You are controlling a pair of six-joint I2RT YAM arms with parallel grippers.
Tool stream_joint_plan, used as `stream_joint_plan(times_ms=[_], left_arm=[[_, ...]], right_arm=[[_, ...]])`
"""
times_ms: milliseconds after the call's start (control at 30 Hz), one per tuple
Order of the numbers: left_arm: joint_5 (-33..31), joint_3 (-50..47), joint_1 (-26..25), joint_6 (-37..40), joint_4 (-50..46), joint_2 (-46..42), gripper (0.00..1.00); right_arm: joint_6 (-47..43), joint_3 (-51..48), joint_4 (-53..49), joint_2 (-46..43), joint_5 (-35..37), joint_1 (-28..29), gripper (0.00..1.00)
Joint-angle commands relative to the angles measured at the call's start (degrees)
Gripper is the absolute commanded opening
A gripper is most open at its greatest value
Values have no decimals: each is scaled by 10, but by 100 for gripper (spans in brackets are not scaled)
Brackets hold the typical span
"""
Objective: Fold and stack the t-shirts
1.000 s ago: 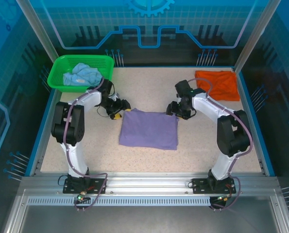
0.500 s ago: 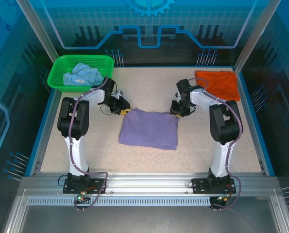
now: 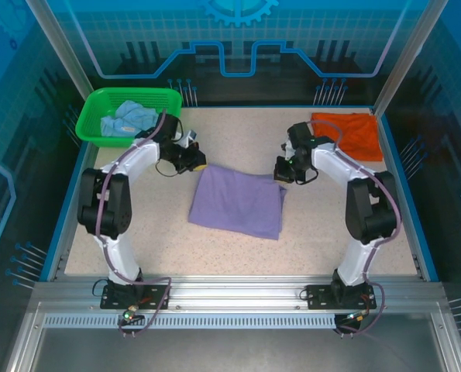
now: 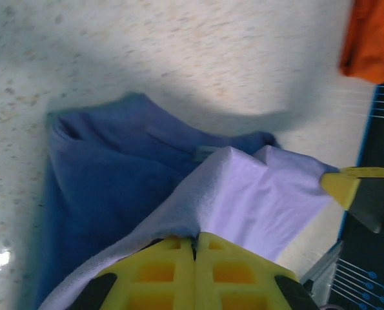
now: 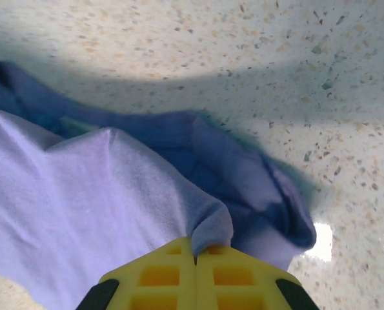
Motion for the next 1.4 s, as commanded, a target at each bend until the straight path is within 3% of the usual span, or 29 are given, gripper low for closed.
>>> stream_joint_plan(times_ms=[0,167,300,333,400,467,533,633,700,800,900,1100,1200,1300,1367], left_arm=[[23,3,-5,9,13,-27,2],[32,56,-12,5,3,32,7],[-14,143,-24,-6,-34,123,15],[-28,163,-26,-17,-39,145,20],[-91,214,-28,-45,-66,185,50],[-162,259,-30,-64,-110,205,65],[-194,283,-34,-74,-134,201,73],[-200,283,-57,-55,-138,158,74],[-161,265,-79,-40,-139,127,71],[-95,204,-122,-27,-134,85,54],[-21,115,-169,-42,-96,59,45],[28,-34,-229,-109,-3,58,42],[14,-92,-235,-123,17,73,39],[-41,-132,-237,-101,-16,72,40],[-96,-154,-236,-87,-45,59,48]], right_arm=[[5,-29,-13,-45,8,-11,0],[29,-84,9,-84,23,-29,0],[50,-85,-11,-53,50,-40,0],[58,-81,-24,-39,67,-43,0],[79,-74,-36,-5,77,-54,4],[85,-59,-36,29,59,-66,29],[89,-33,-56,40,48,-73,36],[120,-49,-50,-34,72,-76,50],[150,-72,-52,-95,70,-75,49],[188,-124,-6,-174,26,-37,37],[235,-184,38,-209,-6,10,23],[306,-288,171,-132,-100,82,20],[340,-325,238,-69,-133,81,22],[348,-332,240,-21,-153,72,22],[332,-329,202,-27,-130,72,26]])
